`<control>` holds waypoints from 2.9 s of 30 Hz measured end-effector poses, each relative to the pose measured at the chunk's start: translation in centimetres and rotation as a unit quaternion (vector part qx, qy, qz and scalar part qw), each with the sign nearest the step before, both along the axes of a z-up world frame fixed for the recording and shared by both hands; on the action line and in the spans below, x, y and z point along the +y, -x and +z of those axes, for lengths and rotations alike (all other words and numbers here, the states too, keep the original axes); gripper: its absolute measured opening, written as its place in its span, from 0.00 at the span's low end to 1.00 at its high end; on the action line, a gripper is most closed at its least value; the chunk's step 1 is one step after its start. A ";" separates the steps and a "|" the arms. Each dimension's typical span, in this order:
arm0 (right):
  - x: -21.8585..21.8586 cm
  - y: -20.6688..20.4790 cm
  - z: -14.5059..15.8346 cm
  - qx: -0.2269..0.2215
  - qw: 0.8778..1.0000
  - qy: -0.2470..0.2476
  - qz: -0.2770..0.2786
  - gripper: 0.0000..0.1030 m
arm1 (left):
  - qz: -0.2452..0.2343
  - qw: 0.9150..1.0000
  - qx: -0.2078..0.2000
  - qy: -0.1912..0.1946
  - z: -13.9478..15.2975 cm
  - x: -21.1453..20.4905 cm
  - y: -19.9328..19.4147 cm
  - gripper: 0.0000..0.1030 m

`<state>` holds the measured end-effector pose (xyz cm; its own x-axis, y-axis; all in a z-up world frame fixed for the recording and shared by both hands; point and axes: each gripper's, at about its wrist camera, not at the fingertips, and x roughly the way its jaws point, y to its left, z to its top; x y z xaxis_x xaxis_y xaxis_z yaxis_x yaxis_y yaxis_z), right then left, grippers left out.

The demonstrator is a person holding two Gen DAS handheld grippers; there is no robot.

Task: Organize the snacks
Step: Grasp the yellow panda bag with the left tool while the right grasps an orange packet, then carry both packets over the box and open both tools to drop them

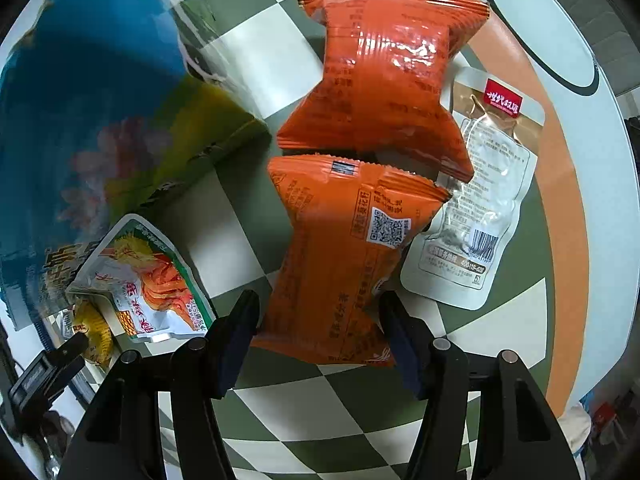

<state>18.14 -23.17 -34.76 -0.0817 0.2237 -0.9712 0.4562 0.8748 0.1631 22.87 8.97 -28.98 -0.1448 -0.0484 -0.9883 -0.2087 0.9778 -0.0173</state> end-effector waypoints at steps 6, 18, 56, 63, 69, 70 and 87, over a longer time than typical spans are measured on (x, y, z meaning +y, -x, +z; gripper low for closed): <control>-0.9 -0.9 -0.3 0.004 1.000 -0.001 0.003 0.63 | -0.008 1.000 -0.003 -0.010 -0.7 -0.6 -0.7 0.83; -0.2 -1.0 0.5 0.005 0.999 0.004 0.038 0.56 | -0.027 0.999 0.005 -0.020 -0.6 -2.5 2.6 0.48; 3.2 6.0 0.1 0.032 0.991 0.005 0.129 0.53 | -0.057 0.997 0.023 -0.045 -3.2 -5.5 8.3 0.48; 3.3 7.0 0.6 0.022 0.992 -0.001 0.127 0.48 | -0.060 0.997 0.013 -0.037 -0.7 -7.1 9.8 0.44; 3.4 7.2 4.0 -0.007 0.990 -0.030 0.136 0.47 | -0.074 0.997 -0.014 -0.002 4.3 -9.3 9.9 0.43; 3.5 7.2 4.9 -0.014 0.990 -0.037 0.138 0.47 | -0.077 0.997 -0.024 0.010 5.8 -9.8 9.8 0.43; 6.6 -4.5 20.1 -0.163 0.966 -0.104 0.172 0.47 | -0.090 0.990 -0.086 0.061 15.3 -8.4 -1.2 0.39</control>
<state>22.64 -16.55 -14.66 0.1177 0.4314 -0.8945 0.0396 0.8980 0.4383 24.07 0.57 -13.69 0.0085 -0.1583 -0.9874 -0.0142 0.9873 -0.1584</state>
